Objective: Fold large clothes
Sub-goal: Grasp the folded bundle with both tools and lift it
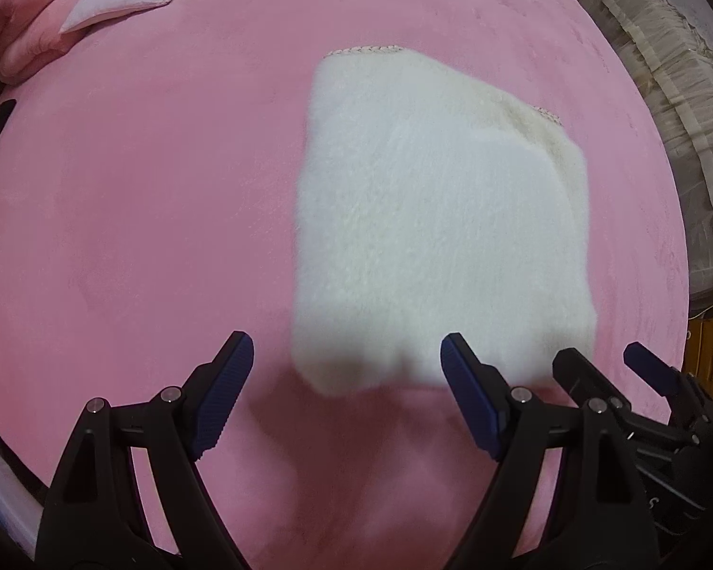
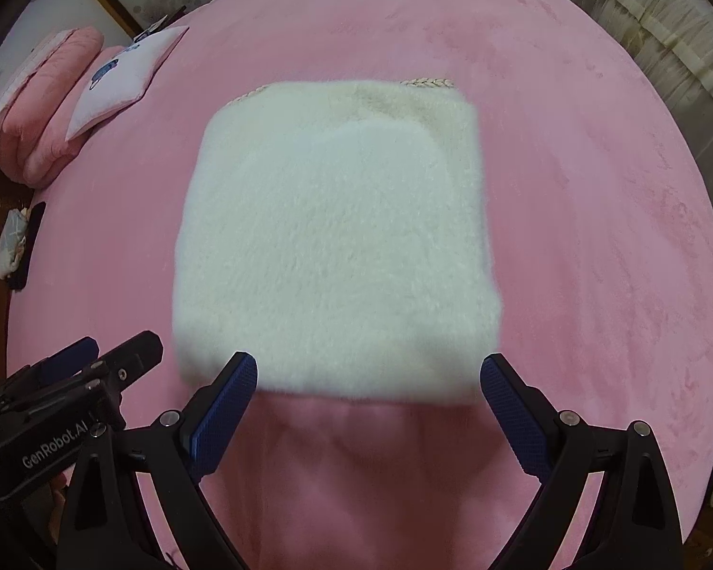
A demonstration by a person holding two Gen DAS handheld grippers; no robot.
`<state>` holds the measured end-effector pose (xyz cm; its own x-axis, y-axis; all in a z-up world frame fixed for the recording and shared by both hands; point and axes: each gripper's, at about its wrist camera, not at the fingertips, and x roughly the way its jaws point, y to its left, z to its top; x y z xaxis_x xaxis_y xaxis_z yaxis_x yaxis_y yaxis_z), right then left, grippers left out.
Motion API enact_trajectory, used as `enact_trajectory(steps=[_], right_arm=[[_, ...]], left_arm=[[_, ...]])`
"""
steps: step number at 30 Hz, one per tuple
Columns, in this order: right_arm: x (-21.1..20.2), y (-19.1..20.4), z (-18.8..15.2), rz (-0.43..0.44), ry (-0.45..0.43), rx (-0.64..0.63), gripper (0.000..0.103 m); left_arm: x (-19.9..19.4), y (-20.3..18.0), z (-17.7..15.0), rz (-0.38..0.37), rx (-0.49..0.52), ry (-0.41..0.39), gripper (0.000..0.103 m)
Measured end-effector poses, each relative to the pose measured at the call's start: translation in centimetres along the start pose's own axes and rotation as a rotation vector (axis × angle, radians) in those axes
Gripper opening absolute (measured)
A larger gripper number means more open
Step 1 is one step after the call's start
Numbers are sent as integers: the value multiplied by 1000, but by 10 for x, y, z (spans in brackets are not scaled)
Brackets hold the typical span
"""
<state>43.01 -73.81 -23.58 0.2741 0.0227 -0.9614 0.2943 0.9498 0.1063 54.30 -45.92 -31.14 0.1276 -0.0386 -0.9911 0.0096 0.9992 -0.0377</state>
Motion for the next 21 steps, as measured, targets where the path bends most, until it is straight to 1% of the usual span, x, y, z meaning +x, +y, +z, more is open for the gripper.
enact_trajectory(steps=[3,5,9,12,14,15,16,17,20,21], right_arm=[[18,-12,13,10,14,34,96],[31,-23,22,25,35,64,96],[67,-58,38,112,115,165,96],[89,-85,49,110,140,216,96],[102,-98,55,130,161,229,96],[110,-104,58,179,170,242,96],[118,-110,60,248,177,255,96],[128,-115,64,337,182,270,96],[151,-124,75,485,190,296,96],[158,-125,81,536,184,298,96]], left_arm=[[20,2,13,-6,13,43,79],[38,10,21,-33,3,80,79],[75,37,34,-162,-81,192,79],[90,53,42,-231,-120,221,79],[98,62,50,-287,-135,228,79],[103,66,55,-329,-144,225,78],[106,69,59,-355,-149,222,78],[109,71,64,-377,-150,217,76],[115,71,78,-422,-121,190,74],[117,70,80,-422,-110,183,74]])
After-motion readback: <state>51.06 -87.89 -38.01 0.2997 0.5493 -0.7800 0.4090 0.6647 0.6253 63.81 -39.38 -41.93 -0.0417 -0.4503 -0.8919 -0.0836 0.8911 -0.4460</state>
